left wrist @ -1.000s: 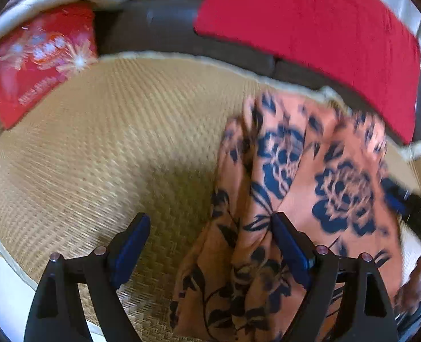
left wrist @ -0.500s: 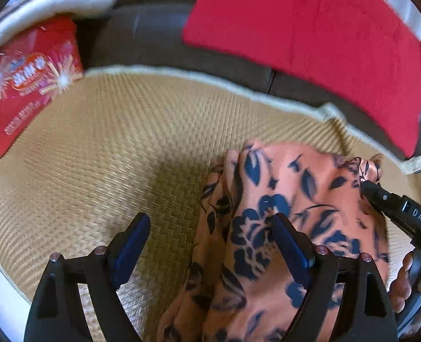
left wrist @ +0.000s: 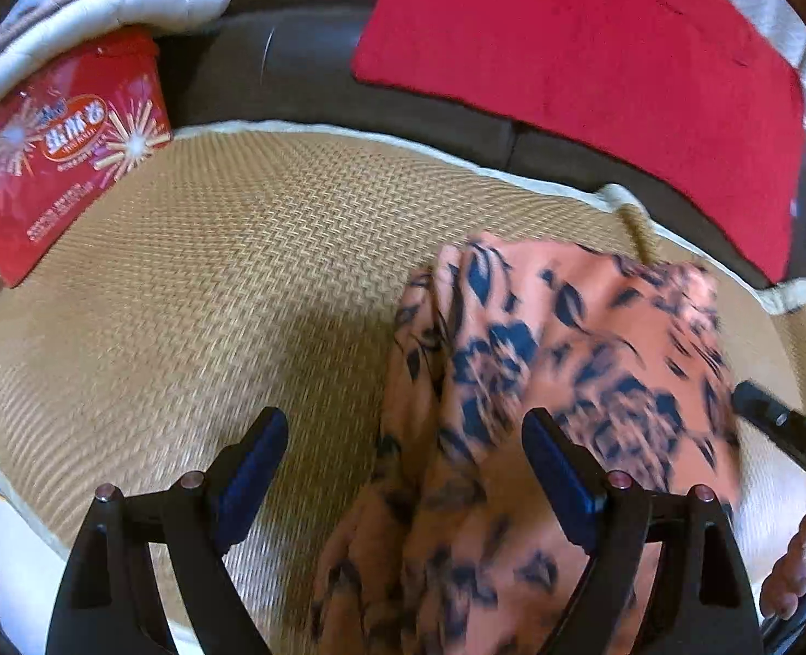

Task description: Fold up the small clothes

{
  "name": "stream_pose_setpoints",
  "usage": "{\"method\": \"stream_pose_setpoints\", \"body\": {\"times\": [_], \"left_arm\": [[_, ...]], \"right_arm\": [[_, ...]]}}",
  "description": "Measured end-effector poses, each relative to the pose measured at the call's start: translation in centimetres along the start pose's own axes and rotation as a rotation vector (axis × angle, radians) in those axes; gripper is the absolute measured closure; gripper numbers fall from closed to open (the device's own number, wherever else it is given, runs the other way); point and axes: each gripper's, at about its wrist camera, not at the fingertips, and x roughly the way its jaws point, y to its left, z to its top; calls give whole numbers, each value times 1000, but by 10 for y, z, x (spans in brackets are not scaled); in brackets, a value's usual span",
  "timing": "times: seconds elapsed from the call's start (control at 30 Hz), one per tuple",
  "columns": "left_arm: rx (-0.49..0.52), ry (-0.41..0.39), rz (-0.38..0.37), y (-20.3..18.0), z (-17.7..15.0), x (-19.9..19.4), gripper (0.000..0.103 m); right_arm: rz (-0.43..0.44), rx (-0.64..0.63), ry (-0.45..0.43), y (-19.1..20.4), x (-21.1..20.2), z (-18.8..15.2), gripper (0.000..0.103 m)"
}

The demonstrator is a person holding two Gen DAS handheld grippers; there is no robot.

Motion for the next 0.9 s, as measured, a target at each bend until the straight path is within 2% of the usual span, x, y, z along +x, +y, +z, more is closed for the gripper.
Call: {"method": "stream_pose_setpoints", "body": {"times": [0.17, 0.23, 0.3, 0.4, 0.43, 0.47, 0.5, 0.53, 0.57, 0.67, 0.77, 0.83, 0.87, 0.9], "left_arm": [[35, 13, 30, 4, -35, -18, 14], [52, 53, 28, 3, -46, -9, 14], [71, 123, 44, 1, -56, 7, 14], [67, 174, 5, 3, -61, 15, 14], [51, 162, -10, 7, -59, 10, 14], [39, 142, -29, 10, -56, 5, 14], [17, 102, -58, 15, -50, -4, 14], [-3, 75, -75, 19, -46, -10, 14], [-34, 46, -103, 25, -40, -16, 14], [-134, 16, -178, 42, -25, -14, 13], [-216, 102, -270, 55, -16, 13, 13], [-261, 164, -367, 55, -21, 27, 13], [-268, 180, -383, 54, -22, 33, 11], [-257, 161, -387, 55, -22, 32, 10]], "right_arm": [[22, -39, 25, 15, -22, -47, 71], [55, -18, 48, 15, -23, -64, 69], [38, -41, 37, 18, -22, -77, 68], [22, -67, 29, 21, -26, -81, 68], [36, -51, 31, 20, -29, -81, 67], [66, -19, 26, 15, -35, -80, 62], [82, 4, 14, 12, -37, -76, 53], [88, 29, -8, 8, -41, -74, 27], [90, 67, -51, 0, -49, -74, 21], [101, 126, -68, -16, -51, -69, 21], [92, 179, -43, -32, -36, -62, 21], [92, 215, -15, -40, -24, -58, 21], [95, 228, 3, -42, -16, -53, 21], [101, 235, 12, -44, -10, -53, 21]]}}
